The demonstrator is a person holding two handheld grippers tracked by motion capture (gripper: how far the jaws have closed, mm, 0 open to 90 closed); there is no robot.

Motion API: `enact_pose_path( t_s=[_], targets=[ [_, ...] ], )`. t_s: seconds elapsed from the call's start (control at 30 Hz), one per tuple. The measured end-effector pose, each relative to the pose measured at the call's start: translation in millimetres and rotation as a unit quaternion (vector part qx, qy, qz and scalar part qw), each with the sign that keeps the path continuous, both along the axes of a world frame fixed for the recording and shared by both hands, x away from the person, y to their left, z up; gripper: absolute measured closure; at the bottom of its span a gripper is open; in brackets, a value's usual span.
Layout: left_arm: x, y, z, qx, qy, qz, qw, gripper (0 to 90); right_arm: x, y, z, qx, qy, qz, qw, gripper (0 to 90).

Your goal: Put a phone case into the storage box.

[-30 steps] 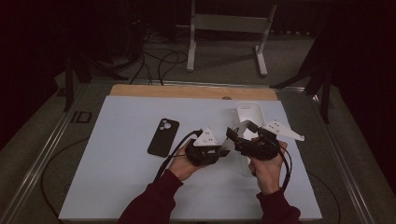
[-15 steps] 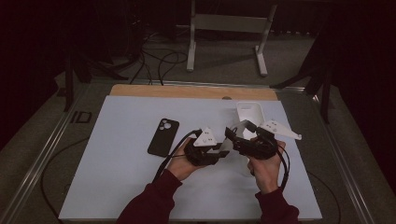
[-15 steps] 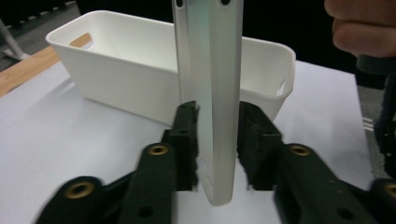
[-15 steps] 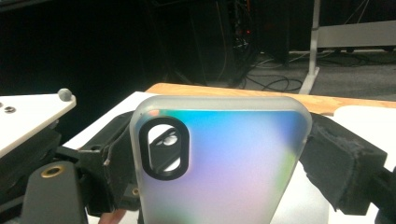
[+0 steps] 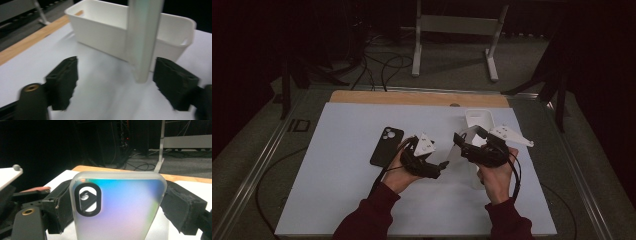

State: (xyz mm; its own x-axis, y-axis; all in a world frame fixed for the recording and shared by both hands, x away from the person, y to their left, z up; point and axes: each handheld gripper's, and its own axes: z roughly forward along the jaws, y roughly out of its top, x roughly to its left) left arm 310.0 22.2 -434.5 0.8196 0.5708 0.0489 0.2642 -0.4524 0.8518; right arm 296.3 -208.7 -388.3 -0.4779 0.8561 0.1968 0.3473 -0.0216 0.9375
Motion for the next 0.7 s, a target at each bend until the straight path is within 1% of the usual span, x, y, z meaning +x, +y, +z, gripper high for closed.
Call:
enact_pose_path(
  t_s=[0.2,0.3,0.33,0.5,0.53,0.6,0.63,0.7],
  targets=[
    [0.9,18.9,2.8,0.002,-0.006,0.037,0.9993,11.0,6.3,-1.5,4.2,-0.006,-0.002,-0.008,0.9999,16.9],
    [1.7,28.4,3.1,-0.002,-0.005,0.055,0.9985,8.0,10.5,-2.3,5.8,-0.013,-0.002,-0.012,0.9998,17.0],
    [2.0,31.9,3.2,-0.006,-0.005,0.058,0.9983,6.7,11.9,-2.4,6.3,-0.016,-0.002,-0.013,0.9998,16.9],
    [3.5,46.5,4.0,-0.003,-0.002,0.075,0.9972,0.2,19.8,-1.9,9.5,-0.028,-0.002,-0.018,0.9994,17.0],
    [3.4,48.5,3.7,-0.005,-0.004,0.08,0.9967,0.0,21.7,-2.0,10.0,-0.031,-0.003,-0.018,0.9994,17.0],
    [3.3,53.8,3.6,-0.006,-0.004,0.085,0.9964,0.0,25.5,-2.9,10.8,-0.03,0.0,-0.021,0.9993,17.0],
    [3.3,53.8,3.6,-0.006,-0.004,0.085,0.9964,0.0,25.5,-2.9,10.8,-0.03,0.0,-0.021,0.9993,17.0],
    [2.1,60.9,3.0,-0.002,-0.004,0.093,0.9957,0.0,32.1,-5.8,13.4,-0.035,-0.001,-0.029,0.999,17.0]
  ],
)
